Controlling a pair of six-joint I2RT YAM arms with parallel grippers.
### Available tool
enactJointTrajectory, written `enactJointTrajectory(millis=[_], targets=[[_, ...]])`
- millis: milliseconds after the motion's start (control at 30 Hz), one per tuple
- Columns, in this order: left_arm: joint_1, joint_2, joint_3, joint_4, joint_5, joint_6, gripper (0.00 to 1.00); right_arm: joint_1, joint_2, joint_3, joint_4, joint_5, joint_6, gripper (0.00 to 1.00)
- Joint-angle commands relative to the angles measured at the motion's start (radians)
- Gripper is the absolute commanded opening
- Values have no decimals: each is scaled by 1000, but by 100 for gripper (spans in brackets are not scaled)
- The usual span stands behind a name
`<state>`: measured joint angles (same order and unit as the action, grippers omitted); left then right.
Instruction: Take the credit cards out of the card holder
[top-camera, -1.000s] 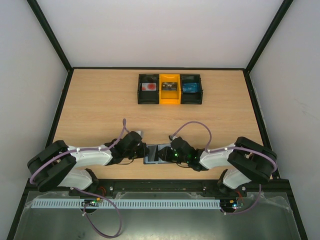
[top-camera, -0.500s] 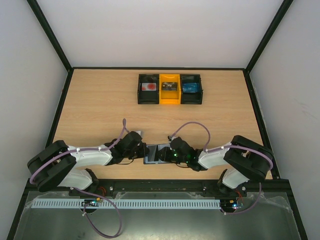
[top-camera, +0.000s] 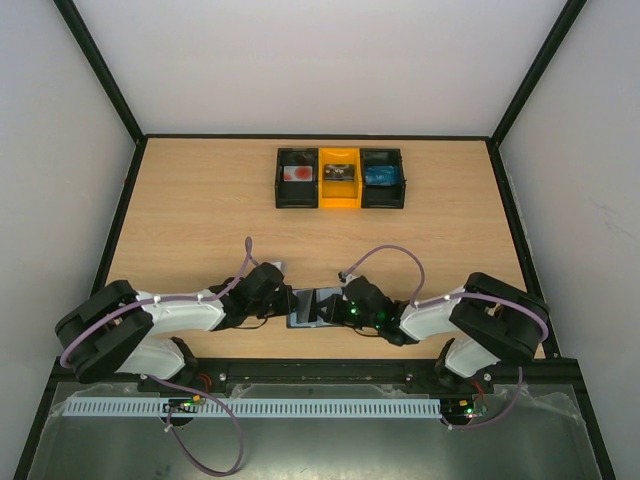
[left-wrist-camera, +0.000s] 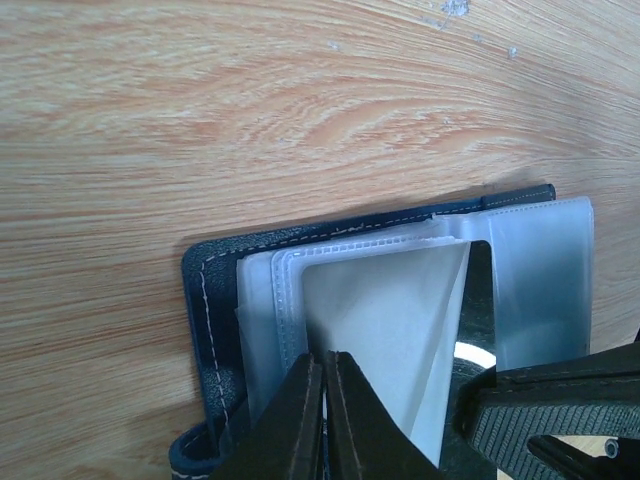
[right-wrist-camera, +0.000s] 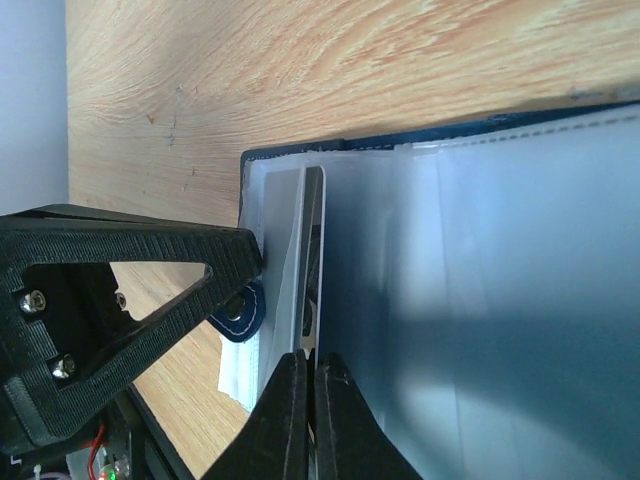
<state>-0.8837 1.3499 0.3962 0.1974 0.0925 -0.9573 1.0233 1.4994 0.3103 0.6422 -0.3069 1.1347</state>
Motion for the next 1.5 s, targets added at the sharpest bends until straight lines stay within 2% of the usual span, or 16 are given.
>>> enactJointTrajectory(millis=[0,600,733,800,1067,1333,1467], targets=[[-7,27,-17,-45,-20,-1,5,8,-24,-34,17,40,4,2],[-6,44,23,-73,-21,8,4,8,-194,-100,-94,121,10,2],[-10,28,45,-88,-18,8,8,9,-261,-100,-164,163,-2,2],[-10,13,60,-106,-13,12,14,9,-293,-97,-197,181,-6,2],[-12,-77,133,-188,-27,28,51,9,-412,-92,-265,228,-89,2],[-9,-212,191,-274,-13,-35,73,9,-524,-36,-311,312,-371,2],[12,-291,194,-279,29,-162,80,9,-600,-56,-247,343,-508,2]])
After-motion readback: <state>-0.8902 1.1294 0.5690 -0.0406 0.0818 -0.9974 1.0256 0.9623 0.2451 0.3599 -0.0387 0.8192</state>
